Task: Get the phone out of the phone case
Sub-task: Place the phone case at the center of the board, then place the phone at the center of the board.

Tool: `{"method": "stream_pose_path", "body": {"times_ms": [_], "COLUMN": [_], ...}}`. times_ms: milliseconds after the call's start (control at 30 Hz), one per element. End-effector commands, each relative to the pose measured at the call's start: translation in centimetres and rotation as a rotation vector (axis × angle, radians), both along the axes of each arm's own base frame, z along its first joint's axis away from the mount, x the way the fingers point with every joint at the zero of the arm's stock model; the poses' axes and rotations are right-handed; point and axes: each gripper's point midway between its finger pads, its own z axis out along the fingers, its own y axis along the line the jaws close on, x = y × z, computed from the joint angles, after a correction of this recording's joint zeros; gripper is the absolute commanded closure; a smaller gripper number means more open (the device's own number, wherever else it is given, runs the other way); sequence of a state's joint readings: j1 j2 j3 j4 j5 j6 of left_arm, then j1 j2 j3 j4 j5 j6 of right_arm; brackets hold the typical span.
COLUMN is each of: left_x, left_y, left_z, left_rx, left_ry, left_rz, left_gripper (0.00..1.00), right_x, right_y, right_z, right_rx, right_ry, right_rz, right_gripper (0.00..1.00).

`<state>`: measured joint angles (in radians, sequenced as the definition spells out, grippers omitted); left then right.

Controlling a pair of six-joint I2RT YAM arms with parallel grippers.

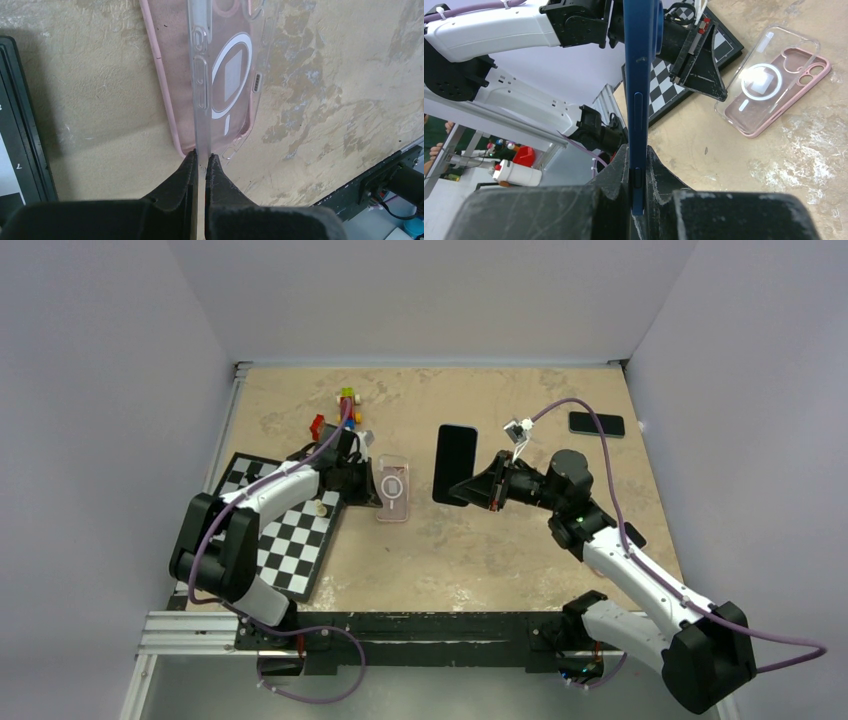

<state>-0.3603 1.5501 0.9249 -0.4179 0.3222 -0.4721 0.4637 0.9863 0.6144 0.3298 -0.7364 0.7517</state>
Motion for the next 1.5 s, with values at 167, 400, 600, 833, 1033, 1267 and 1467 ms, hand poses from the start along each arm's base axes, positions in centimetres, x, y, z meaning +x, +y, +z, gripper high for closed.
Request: {"method": "stream_pose_path", "body": {"times_ms": [167,400,600,833,1033,1267,1467], "left_x": [0.1,0.8,0.9,1.9,4.0,5.0,4.0], "left_y": [0.6,1.5,2.7,2.3,1.9,1.3,2.2], "left_z": [-0.4,1.2,5.0,14.9,25.1,25.8,24.0], "left_rx": [0.057,0.119,0.203,0.154,0.031,0.038,0.087], "left_ry": [0.06,0.0,-0.118,-0.35,-0.636,-0.714,-0.716], "left_rz": [0.038,0.064,0.067,0.084,0.146,0.089,0.074], "left_gripper": [0.88,0.52,0.31,0.04,0.03,0.04,0.04], "right_x": [-0.2,-0.3,0.2,4.2,8.6,13.4,15.6], "right_y": [0.1,0.1,0.1,-1.1,-5.5,-16.7,-26.3], "right_z": [2.5,2.5,2.4,-1.1,-8.0,-13.8,-13.7], "right_rx": [0.059,0.06,0.053,-0.033,-0.065,-0.075,0.074], "right_ry": [-0.097,-0.091,-0.074,0.082,0.35,0.586,0.653], "right_rz": [0.024,0.027,0.009,-0.201,-0.482,-1.017,-1.416], "right_gripper": [1.0,1.0,1.0,1.0,1.0,1.0,1.0]}}
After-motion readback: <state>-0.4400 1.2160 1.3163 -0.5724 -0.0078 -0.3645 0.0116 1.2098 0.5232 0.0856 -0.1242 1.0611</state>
